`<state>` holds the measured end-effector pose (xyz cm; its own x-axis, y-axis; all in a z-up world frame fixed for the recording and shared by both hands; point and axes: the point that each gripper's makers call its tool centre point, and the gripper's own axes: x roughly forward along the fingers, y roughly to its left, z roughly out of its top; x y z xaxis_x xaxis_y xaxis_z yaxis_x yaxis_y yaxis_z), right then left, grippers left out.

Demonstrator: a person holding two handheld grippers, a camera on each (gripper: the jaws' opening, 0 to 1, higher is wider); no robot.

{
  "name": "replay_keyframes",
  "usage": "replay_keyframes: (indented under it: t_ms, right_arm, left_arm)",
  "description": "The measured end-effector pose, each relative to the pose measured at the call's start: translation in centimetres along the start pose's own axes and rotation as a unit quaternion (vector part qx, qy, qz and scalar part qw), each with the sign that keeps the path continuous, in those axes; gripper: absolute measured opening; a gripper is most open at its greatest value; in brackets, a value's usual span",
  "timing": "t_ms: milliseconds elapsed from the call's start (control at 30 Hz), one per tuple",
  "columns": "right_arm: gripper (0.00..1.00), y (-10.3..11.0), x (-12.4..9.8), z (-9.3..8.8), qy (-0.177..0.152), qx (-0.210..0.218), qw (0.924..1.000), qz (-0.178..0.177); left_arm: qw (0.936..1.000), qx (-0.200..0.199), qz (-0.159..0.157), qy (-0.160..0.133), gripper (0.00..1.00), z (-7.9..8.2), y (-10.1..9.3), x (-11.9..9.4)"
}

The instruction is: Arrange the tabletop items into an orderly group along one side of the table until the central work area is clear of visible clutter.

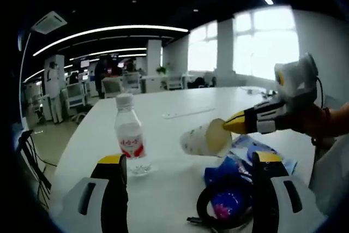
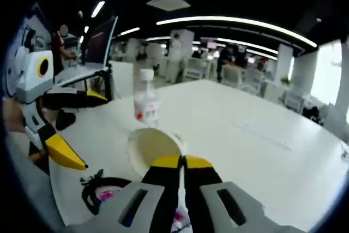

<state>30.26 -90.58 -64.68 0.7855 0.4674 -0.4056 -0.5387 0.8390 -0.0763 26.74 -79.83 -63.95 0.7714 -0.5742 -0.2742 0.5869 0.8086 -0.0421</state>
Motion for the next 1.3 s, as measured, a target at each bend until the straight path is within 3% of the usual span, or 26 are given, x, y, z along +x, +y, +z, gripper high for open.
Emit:
replay_keyframes:
  t_ms: [133,200,533,733,900,1100,1300]
  right_arm:
    - [0.0,0.0,-0.9,0.5,0.007,0.016,0.9998,0.006]
    - [0.0,0.8,-1.1,0.7,0.015,0.023,0.9991,0.034]
    - [0.0,1.6,-3.2,1.5,0.039,0.055,0.9952,0.07]
    - [0.0,2.5,-4.3,1.3,0.061,0.06,0.9918,0.095]
    - [0.0,3.3,-5.1,1.0,0.074,0.037,0.9905,0.11]
    - [0.0,5.2,-6.0,0.9,0.085,0.062,0.9821,0.156]
    - [0.0,6.5,-7.1,1.4,0.096,0.087,0.9734,0.189]
  left_arm:
    - [0.9999,0.012,-0.007,0.001,0.9,0.0,-0.5,-0.2]
    - [0.9998,0.019,-0.01,0.003,0.89,-0.1,-0.8,-0.3]
    - [0.9976,0.057,-0.033,0.022,0.86,-0.4,-1.9,-0.6]
    - [0.996,0.074,-0.043,0.026,0.85,-0.5,-2.5,-0.8]
    - [0.9937,0.093,-0.052,0.033,0.82,-0.6,-3.0,-1.0]
    - [0.9889,0.128,-0.067,0.032,0.79,-0.3,-4.0,-1.2]
    - [0.9874,0.137,-0.073,0.032,0.76,-0.1,-4.3,-1.3]
